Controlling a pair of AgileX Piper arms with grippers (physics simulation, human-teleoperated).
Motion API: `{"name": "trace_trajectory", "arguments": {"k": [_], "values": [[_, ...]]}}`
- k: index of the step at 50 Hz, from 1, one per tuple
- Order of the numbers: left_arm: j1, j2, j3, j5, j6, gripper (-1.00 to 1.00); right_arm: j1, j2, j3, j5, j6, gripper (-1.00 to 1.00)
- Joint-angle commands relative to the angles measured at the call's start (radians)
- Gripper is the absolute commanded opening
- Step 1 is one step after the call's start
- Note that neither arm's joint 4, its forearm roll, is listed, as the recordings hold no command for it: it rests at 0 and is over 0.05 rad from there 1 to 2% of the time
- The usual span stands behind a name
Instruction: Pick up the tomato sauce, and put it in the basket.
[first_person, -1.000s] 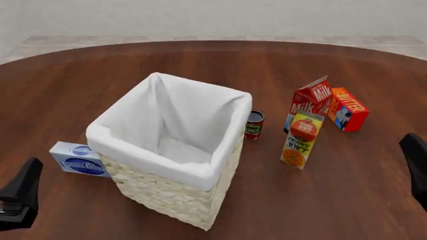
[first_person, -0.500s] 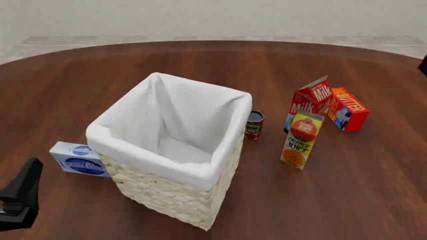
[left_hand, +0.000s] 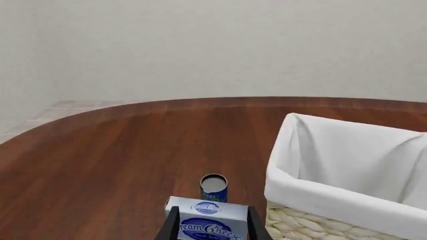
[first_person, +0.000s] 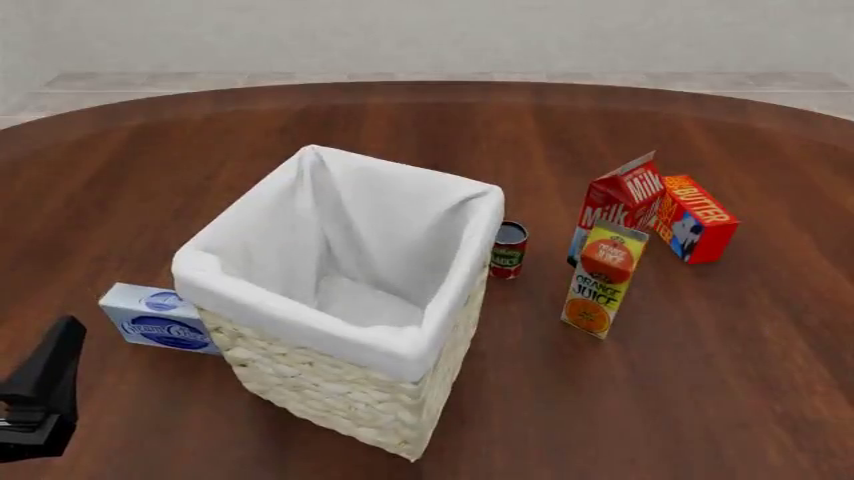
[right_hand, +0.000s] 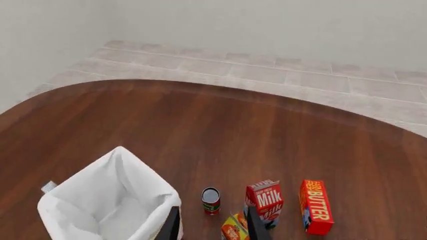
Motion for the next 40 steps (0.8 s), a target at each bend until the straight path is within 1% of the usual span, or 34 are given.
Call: {"name": "trace_trajectory", "arguments": {"k": [1,3,6,8,10,20,23,24,25,26,28,30,36,37,38,40], "values": [[0.0,-0.001,-0.001,0.002,0.0,1.0,0.004,0.167,-0.192,0.113,0.008,1.0],[0.0,-0.002,0.0,0.003,0.0,1.0,0.007,0.185,-0.204,0.116,0.02,1.0],[0.0,-0.002,-0.001,0.003,0.0,1.0,0.0,0.213,-0.233,0.135,0.008,1.0],[0.0,-0.003,0.0,0.003,0.0,1.0,0.002,0.229,-0.263,0.154,0.021,1.0],[0.0,-0.003,0.0,0.003,0.0,1.0,-0.003,0.251,-0.286,0.176,0.022,1.0],[0.0,-0.005,0.0,0.005,0.0,1.0,0.008,0.333,-0.382,0.231,0.06,1.0],[0.0,-0.003,-0.001,0.004,0.0,1.0,0.009,0.362,-0.413,0.244,0.06,1.0],[0.0,0.012,-0.021,0.009,0.0,1.0,0.009,0.379,-0.426,0.249,0.056,1.0],[0.0,-0.002,-0.001,0.003,0.0,1.0,0.009,0.379,-0.426,0.25,0.056,1.0],[0.0,-0.003,0.0,0.003,0.0,1.0,0.021,0.398,-0.438,0.251,0.075,1.0],[0.0,-0.003,0.0,0.003,0.0,1.0,0.023,0.414,-0.446,0.253,0.079,1.0],[0.001,0.007,-0.01,0.003,0.0,1.0,0.024,0.43,-0.456,0.254,0.078,1.0],[0.001,0.002,0.0,-0.002,0.0,1.0,0.016,0.484,-0.514,0.271,0.073,1.0],[0.001,0.016,-0.014,-0.002,0.0,1.0,0.014,0.492,-0.524,0.275,0.074,1.0],[0.001,0.005,-0.001,-0.004,0.0,1.0,0.013,0.496,-0.529,0.277,0.075,1.0],[0.0,0.019,-0.026,0.007,0.0,1.0,0.006,0.52,-0.557,0.292,0.075,1.0]]}}
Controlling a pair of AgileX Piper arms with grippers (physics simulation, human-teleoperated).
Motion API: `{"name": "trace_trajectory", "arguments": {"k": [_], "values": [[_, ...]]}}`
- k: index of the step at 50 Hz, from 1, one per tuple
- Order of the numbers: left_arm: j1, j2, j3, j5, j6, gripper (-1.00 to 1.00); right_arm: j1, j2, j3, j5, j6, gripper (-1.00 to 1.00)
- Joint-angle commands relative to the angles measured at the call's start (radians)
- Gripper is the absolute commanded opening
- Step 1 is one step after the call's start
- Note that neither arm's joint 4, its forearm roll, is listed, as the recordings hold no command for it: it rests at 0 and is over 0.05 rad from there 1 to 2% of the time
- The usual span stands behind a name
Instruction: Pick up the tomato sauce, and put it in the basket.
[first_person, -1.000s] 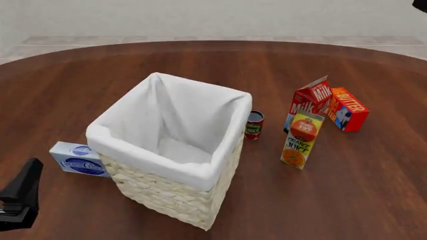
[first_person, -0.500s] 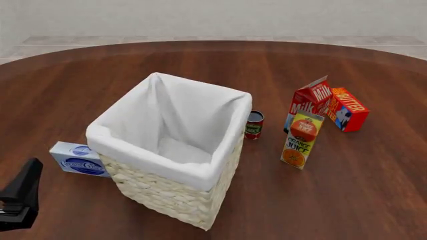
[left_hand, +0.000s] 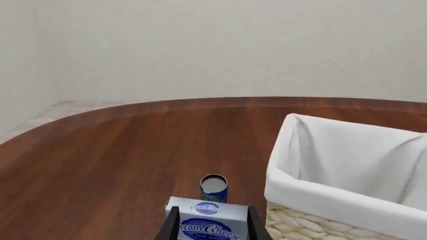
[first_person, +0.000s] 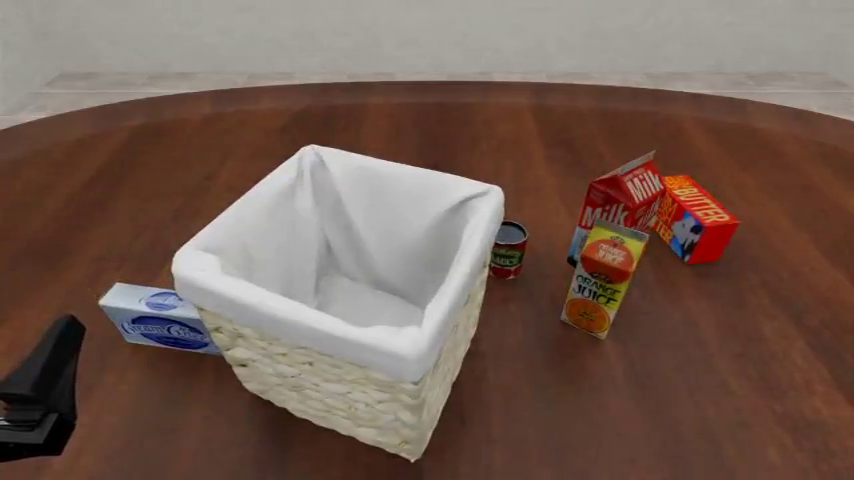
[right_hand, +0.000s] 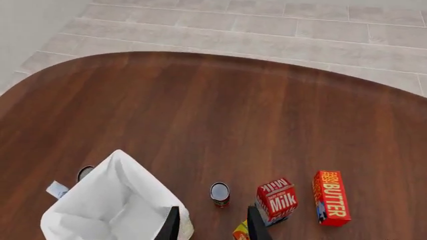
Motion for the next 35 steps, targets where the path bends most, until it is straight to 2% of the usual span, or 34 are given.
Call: {"name": "trace_trajectory", "arguments": {"k": [1,12,20,35], "values": [[0.0,0.001,0.003,-0.004,0.0,1.0,-0.009,0.098,-0.103,0.043,0.008,1.0],[0.0,0.004,0.001,-0.005,0.0,1.0,-0.001,0.178,-0.147,0.098,0.022,1.0],[0.0,0.004,0.001,-0.004,0.0,1.0,-0.013,0.267,-0.277,0.181,0.023,1.0],[0.0,0.003,0.001,-0.004,0.0,1.0,-0.047,0.384,-0.382,0.216,0.016,1.0]]}}
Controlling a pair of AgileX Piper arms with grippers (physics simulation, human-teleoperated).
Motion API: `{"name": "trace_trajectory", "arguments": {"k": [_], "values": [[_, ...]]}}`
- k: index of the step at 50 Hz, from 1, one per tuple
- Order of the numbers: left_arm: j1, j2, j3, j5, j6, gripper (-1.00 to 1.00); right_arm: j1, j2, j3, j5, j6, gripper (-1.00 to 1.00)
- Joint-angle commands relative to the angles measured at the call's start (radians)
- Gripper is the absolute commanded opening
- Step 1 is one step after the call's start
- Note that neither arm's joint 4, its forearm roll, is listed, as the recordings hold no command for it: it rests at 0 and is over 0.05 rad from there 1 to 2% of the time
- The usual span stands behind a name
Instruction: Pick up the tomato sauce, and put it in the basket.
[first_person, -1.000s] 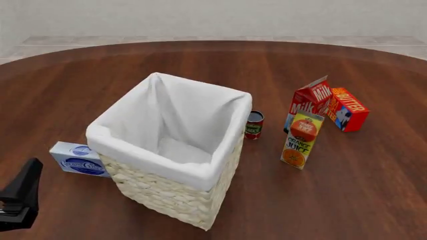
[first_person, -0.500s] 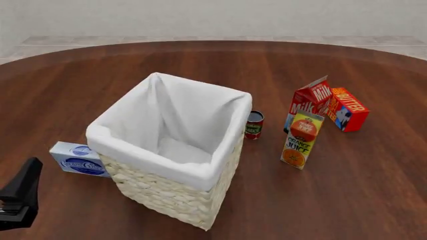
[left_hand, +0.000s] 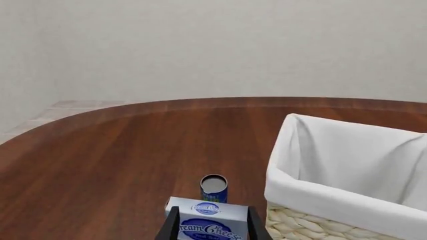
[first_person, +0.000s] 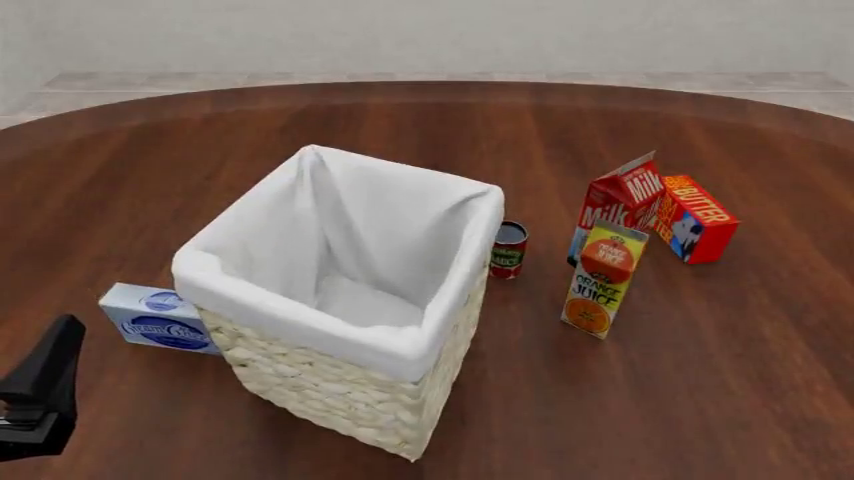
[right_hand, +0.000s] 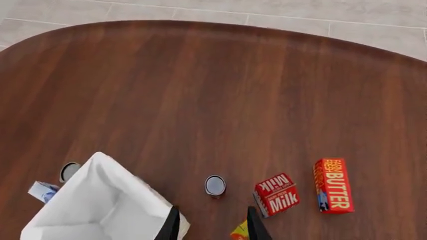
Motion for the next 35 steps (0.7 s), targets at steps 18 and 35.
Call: {"name": "trace_trajectory", "arguments": {"k": [18,35], "values": [[0.0,0.0,0.0,0.0,0.0,1.0,-0.038,0.208,-0.115,0.007,0.011,1.0],[0.0,0.0,0.0,0.0,0.0,1.0,-0.038,0.246,-0.045,-0.042,0.03,1.0]]}}
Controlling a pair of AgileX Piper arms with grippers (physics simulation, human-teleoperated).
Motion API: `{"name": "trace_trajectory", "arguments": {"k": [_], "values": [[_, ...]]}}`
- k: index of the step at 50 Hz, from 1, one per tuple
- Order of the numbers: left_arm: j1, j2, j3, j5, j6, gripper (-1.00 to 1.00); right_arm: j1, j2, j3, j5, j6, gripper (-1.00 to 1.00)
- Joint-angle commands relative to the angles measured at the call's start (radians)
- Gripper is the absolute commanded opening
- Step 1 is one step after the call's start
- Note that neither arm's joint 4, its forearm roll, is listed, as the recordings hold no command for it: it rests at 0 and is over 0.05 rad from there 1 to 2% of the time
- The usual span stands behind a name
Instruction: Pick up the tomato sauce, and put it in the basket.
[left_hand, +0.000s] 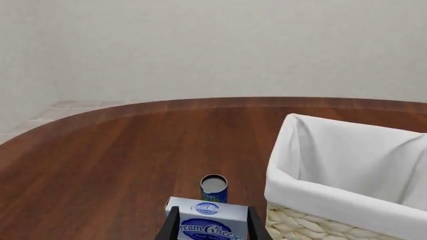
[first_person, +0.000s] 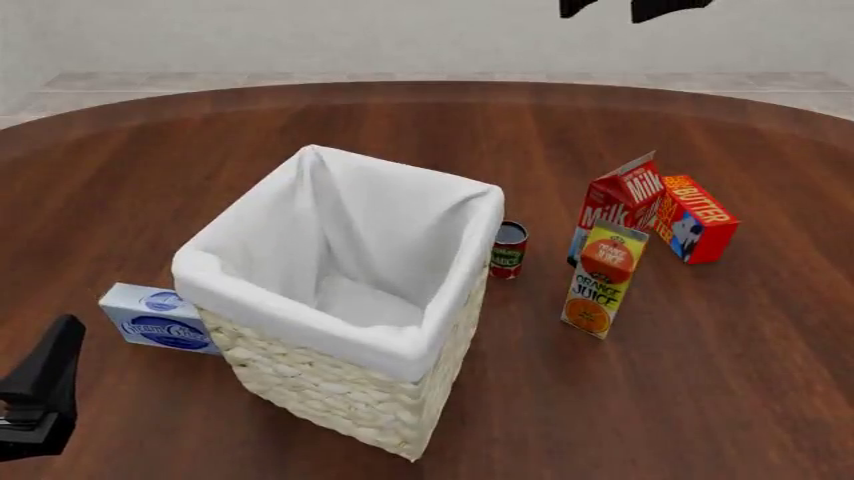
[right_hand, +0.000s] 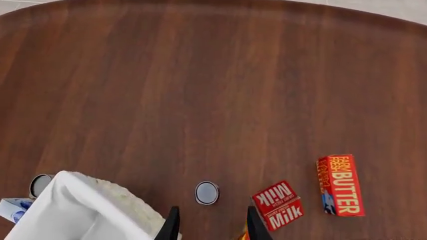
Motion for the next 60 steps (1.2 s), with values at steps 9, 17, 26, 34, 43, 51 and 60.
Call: {"name": "trace_trajectory", "arguments": {"k": [9,17,26,34,43,51,60], "values": [[0.0,0.0,0.0,0.0,0.0,1.0,0.023,0.019,0.137,-0.081,0.035,1.0],[0.0,0.0,0.0,0.0,0.0,1.0,0.034,0.033,0.154,-0.092,0.047,1.0],[0.0,0.0,0.0,0.0,0.0,1.0,0.032,0.045,0.171,-0.108,0.049,1.0],[0.0,0.0,0.0,0.0,0.0,1.0,0.033,0.065,0.191,-0.133,0.051,1.0],[0.0,0.0,0.0,0.0,0.0,1.0,0.032,0.08,0.237,-0.177,0.058,1.0],[0.0,0.0,0.0,0.0,0.0,1.0,0.031,0.097,0.262,-0.206,0.069,1.0],[0.0,0.0,0.0,0.0,0.0,1.0,0.024,0.118,0.282,-0.221,0.066,1.0]]}}
